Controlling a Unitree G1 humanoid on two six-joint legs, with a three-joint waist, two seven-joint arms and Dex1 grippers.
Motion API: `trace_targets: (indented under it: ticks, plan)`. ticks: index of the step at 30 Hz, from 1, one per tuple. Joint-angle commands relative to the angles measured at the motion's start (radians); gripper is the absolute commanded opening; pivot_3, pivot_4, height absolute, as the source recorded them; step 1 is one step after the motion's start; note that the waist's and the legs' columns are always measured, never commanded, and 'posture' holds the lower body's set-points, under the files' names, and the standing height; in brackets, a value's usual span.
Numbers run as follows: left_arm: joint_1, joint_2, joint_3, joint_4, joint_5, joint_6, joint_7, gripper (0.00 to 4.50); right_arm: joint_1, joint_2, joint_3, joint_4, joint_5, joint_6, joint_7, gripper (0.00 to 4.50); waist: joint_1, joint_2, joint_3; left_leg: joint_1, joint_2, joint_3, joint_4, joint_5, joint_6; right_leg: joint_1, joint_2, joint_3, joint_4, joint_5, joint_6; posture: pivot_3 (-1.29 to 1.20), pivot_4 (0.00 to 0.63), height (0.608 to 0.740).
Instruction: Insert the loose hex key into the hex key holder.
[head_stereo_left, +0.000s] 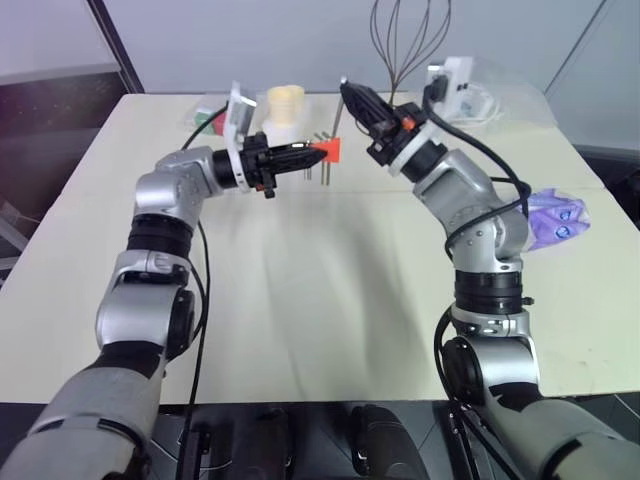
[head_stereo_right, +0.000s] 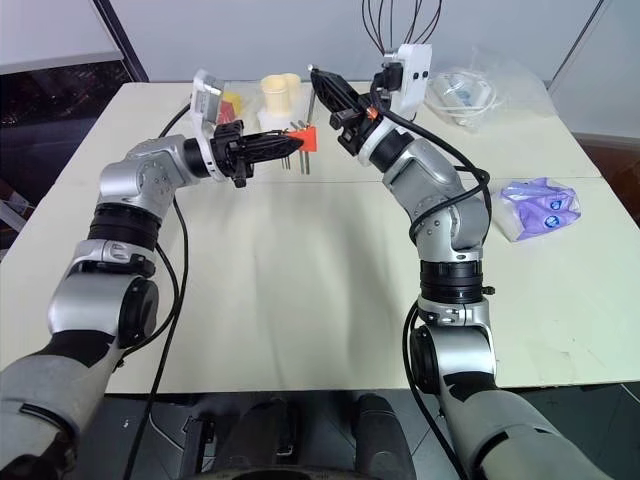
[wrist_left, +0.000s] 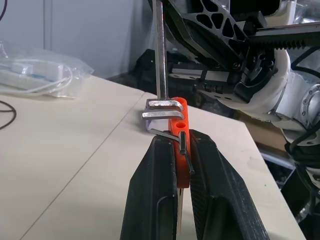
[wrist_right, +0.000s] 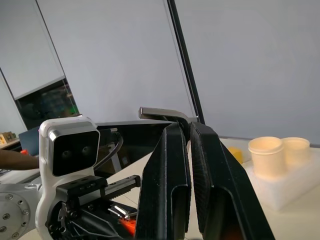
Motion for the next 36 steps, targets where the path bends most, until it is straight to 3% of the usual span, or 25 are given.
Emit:
trace_targets:
  ticks: [1, 36]
  plan:
    - [-0.023, 0.005, 0.018, -0.013, 0.001, -0.019, -0.004, 0.0, -0.016, 0.002, -0.003, -0.044, 0.015, -0.016, 0.002, 0.02, 0.0, 0.0, 0.0, 0.0, 0.0, 0.0, 0.0, 0.0, 0.0, 0.0, 0.0, 0.0, 0.0, 0.0, 0.0, 0.0, 0.15, 0.74]
    - [-0.023, 0.013, 0.025, 0.009, 0.015, -0.05, 0.011, 0.0, -0.004, -0.003, -0.003, -0.043, 0.019, -0.013, 0.004, 0.02, 0.0, 0.0, 0.0, 0.0, 0.0, 0.0, 0.0, 0.002, -0.003, 0.0, 0.0, 0.0, 0.0, 0.0, 0.0, 0.0, 0.15, 0.74]
